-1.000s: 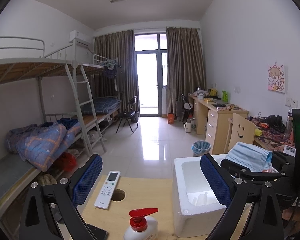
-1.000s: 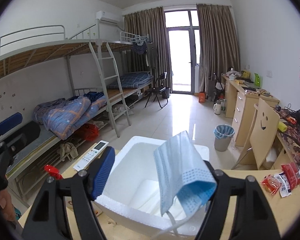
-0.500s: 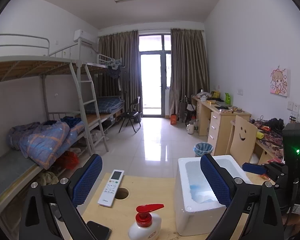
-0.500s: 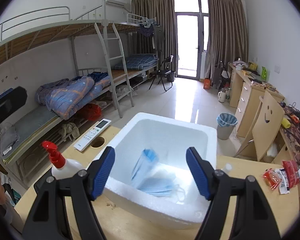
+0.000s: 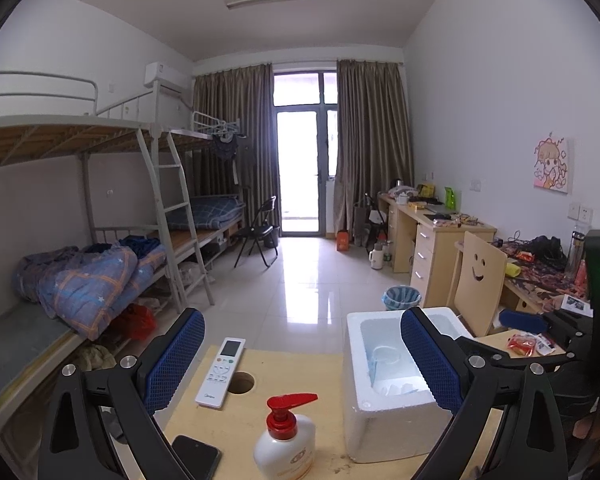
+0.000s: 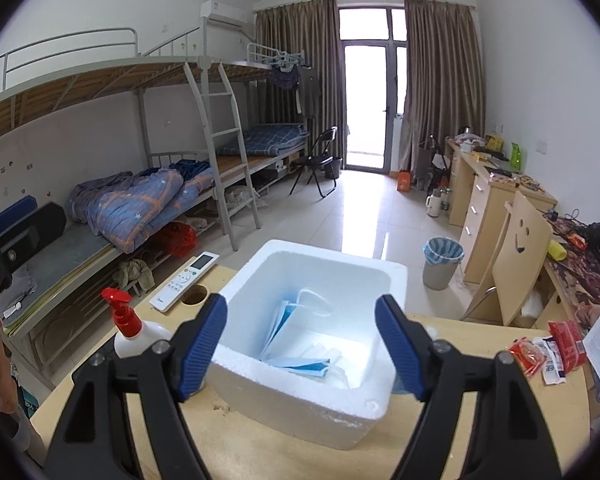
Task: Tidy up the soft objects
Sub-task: 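Move both open tools back toward the remaining items on the table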
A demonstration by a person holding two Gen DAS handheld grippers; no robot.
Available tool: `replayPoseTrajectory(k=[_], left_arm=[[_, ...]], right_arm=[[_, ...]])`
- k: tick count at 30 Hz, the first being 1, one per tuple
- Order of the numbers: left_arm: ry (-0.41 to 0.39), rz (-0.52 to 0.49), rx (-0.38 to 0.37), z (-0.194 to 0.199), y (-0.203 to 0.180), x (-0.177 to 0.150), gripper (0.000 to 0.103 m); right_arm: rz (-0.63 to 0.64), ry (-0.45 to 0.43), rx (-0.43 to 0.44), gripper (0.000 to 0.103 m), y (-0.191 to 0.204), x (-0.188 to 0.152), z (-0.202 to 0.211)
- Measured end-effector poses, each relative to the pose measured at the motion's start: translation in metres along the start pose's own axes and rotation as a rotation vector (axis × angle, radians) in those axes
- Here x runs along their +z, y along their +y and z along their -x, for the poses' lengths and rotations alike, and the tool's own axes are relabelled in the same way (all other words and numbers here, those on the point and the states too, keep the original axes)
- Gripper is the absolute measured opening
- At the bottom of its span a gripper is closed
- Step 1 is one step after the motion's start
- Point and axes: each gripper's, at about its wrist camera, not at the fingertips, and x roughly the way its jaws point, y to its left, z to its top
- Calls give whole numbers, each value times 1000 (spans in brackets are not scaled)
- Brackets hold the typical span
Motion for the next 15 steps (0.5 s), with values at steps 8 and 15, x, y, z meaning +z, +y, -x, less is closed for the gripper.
replayPoseTrajectory(k=[8, 15], left_arm=[[-9, -9, -9, 24, -5, -6, 99], [-23, -32, -20, 50, -15, -6, 99]], right_arm=[[-11, -63, -30, 102, 0, -1, 34], [-5, -115, -50, 103, 4, -4, 68]])
